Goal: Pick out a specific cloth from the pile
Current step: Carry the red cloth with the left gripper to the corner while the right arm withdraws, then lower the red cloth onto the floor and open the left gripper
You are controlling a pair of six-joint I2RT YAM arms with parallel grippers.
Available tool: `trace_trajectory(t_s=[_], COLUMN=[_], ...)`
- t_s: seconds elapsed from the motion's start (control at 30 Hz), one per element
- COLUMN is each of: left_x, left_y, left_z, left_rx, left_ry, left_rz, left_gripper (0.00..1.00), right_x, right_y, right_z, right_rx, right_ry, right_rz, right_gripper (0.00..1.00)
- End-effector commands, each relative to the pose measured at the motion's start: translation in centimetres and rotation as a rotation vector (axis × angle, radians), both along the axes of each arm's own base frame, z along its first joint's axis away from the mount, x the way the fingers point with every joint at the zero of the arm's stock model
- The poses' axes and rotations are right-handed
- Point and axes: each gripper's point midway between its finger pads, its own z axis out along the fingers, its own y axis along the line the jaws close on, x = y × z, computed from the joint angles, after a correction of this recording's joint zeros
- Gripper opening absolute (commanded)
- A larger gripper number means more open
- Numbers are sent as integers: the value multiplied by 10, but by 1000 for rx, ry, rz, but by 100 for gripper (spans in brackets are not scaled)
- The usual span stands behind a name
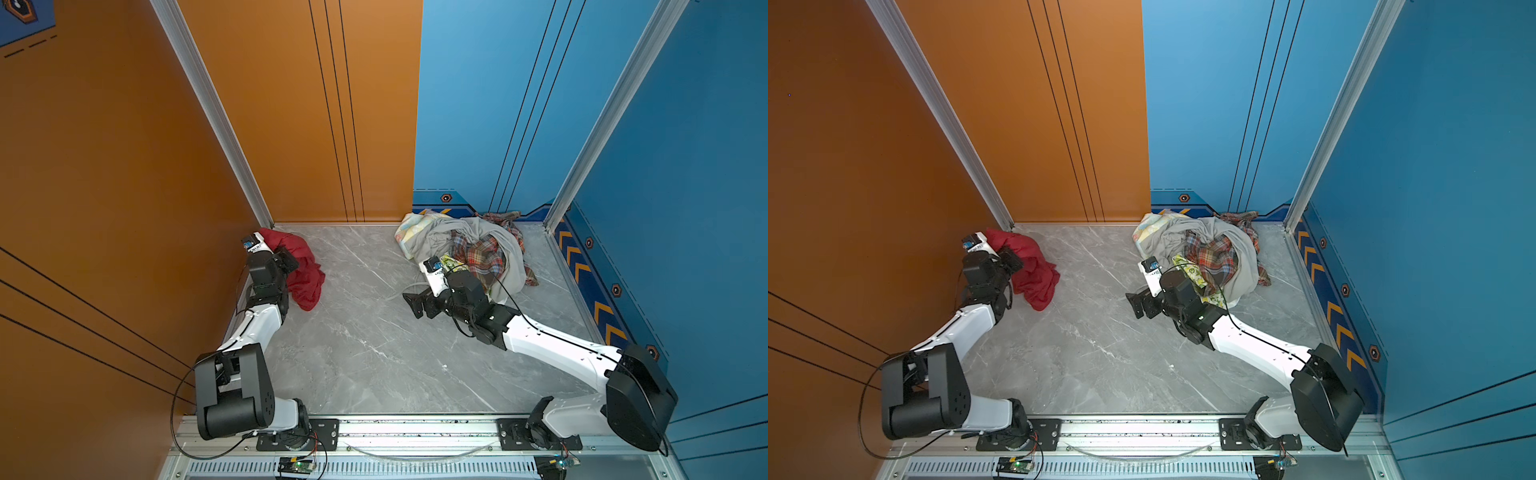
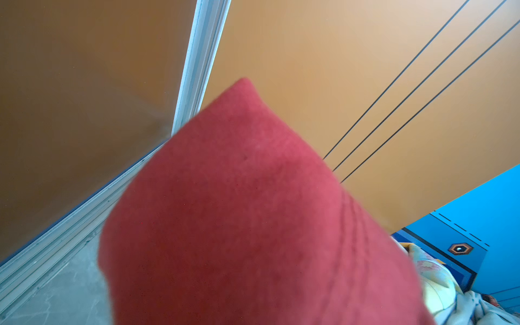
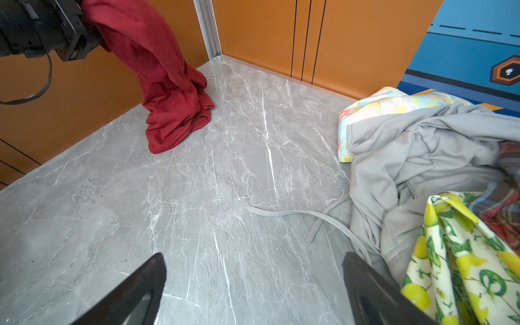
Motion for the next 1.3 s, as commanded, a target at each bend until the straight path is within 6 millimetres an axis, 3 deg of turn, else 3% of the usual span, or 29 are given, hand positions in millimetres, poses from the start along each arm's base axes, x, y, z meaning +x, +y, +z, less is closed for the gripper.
trace_trajectory(t_s=[0.0,0.4,0.7,0.9,1.27], left_x=[-14,-35,-29,-36,-21], left_y=[4,-7,-15,-13,-10], left_z=[-11,-80,-124,-153,-182], left_rx=[25,26,16,-11,-56], left_ry=[44,370,616,783,911], left_rz=[69,93,50,29,-40], left_gripper=[0,0,0,0,0], right_x=[1,-8,-12,-14,-17], right_y=[-5,-17,-29,-36,-21], right_z=[9,-5,-10,-12,-20], right_rx=[36,40,47,46,46], right_ry=[-27,-18,-21,-19,-4], right_rz=[-31,-45,-73,-82,-20], right_gripper=[98,98,99,98,99])
